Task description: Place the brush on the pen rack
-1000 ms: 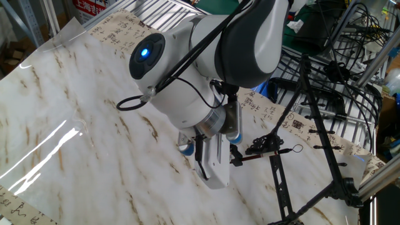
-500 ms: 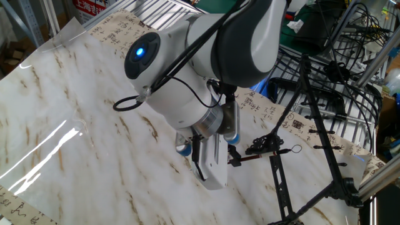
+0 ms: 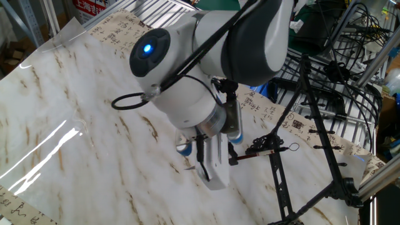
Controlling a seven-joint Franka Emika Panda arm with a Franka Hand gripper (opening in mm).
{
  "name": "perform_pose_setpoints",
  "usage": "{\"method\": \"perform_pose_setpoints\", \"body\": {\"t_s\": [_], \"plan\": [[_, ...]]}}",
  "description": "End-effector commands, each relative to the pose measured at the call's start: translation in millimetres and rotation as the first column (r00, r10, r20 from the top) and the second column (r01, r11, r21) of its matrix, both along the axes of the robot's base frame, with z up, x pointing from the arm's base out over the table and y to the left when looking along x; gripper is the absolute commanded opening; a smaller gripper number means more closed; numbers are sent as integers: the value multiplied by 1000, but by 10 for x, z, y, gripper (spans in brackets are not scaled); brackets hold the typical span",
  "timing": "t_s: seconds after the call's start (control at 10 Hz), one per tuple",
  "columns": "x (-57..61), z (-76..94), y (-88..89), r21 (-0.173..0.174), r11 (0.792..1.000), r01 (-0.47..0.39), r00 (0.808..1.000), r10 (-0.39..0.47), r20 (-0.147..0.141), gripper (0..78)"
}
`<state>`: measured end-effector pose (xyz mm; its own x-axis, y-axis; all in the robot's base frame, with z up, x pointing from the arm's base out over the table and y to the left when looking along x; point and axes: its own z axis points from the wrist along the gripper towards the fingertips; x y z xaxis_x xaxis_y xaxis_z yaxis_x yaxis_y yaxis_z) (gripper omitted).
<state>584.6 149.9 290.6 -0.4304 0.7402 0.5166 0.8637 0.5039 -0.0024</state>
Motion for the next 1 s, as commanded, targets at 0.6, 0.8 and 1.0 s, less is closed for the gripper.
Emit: {"method": "perform_pose_setpoints", "body": {"t_s": [0.6, 0.8, 1.0], "plan": [[299, 173, -228, -180, 948, -263, 954, 283, 100, 12], [315, 139, -264, -186, 943, -276, 944, 302, 135, 12], [319, 51, -249, -203, 938, -280, 934, 315, 171, 12]]}}
